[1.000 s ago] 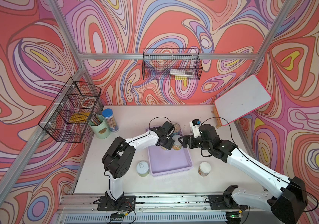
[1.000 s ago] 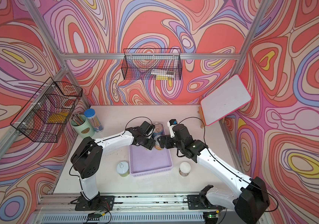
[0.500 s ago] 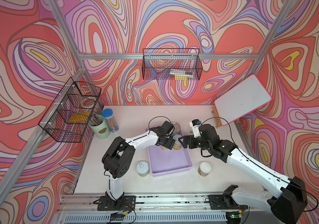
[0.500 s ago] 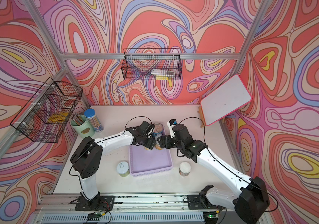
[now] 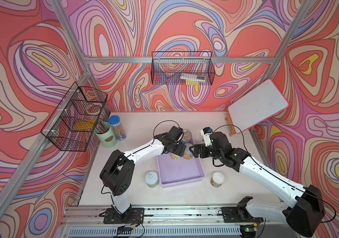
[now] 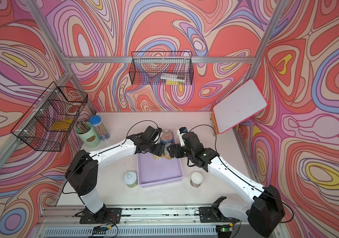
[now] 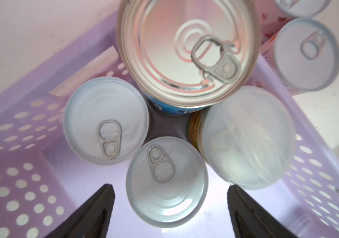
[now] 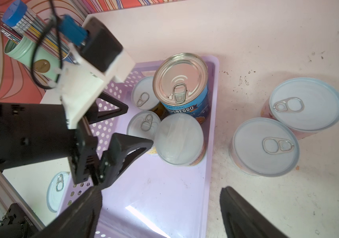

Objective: Put the canned food in the basket
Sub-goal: Place the canned food in the basket.

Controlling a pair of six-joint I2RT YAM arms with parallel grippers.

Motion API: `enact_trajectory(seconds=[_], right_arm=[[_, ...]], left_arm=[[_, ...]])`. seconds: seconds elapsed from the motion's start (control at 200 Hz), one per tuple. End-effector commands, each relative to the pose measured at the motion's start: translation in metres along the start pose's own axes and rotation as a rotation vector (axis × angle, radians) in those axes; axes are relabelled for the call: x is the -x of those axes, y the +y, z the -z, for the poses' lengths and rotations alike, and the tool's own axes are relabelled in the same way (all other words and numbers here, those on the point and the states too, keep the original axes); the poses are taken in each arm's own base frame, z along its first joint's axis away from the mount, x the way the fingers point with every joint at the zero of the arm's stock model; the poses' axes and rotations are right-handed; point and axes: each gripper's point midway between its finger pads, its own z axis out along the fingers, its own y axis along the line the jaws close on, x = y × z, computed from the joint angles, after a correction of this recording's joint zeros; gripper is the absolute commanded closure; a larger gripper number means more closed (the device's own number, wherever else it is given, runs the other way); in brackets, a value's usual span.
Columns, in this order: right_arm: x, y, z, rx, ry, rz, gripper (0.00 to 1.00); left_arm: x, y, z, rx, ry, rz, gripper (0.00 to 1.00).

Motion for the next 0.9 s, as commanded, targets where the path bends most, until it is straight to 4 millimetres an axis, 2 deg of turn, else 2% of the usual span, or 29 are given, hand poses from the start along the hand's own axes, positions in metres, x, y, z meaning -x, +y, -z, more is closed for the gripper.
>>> enact_trajectory(seconds=[0.0,0.28,0.411,0.596,0.896], right_arm=[[0.009,0.000,0.002,-0.007,-0.022,-0.015,0.09],[0.009,-0.008,0.006,-0.049,-0.031,-0.040,0.08],[0.009,-0.034,0.014,-0.187,-0.033,-0.065,0.06],[0.012,-0.067,0.019,-0.239,-0.013,-0.140,0.05],[0.026,-0.103,0.014,-0.323,0.011,-0.181,0.04]], left_arm=[[0.002,0.000,0.019,-0.012,-0.030,0.024,0.09],[-0.001,0.002,0.055,-0.024,-0.087,0.041,0.05],[-0.001,-0.004,0.067,-0.036,-0.109,0.037,0.02],[-0.001,-0.020,0.078,-0.054,-0.133,0.015,0.01],[-0.002,-0.053,0.088,-0.109,-0.181,-0.003,0.01]])
